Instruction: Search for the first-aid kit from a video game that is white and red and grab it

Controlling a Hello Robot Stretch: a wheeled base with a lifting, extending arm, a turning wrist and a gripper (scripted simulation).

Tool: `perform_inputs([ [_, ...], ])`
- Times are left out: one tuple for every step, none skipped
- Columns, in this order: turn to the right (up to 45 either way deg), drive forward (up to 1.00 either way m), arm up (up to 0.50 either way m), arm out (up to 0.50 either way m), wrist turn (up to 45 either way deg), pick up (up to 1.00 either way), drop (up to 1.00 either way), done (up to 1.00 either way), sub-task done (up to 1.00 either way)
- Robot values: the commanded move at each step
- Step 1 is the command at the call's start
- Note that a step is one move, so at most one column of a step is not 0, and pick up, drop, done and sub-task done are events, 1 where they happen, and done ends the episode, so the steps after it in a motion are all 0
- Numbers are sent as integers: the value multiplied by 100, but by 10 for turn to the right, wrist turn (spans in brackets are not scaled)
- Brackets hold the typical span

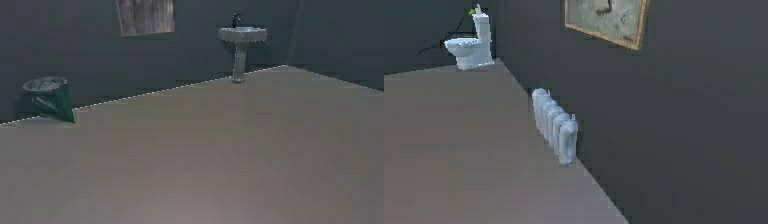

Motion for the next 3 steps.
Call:
perform_inputs([
  [-450, 0, 0, 0, 0, 0, 0, 0, 0],
  [-450, 0, 0, 0, 0, 0, 0, 0, 0],
  [0, 100, 0, 0, 0, 0, 0, 0, 0],
])
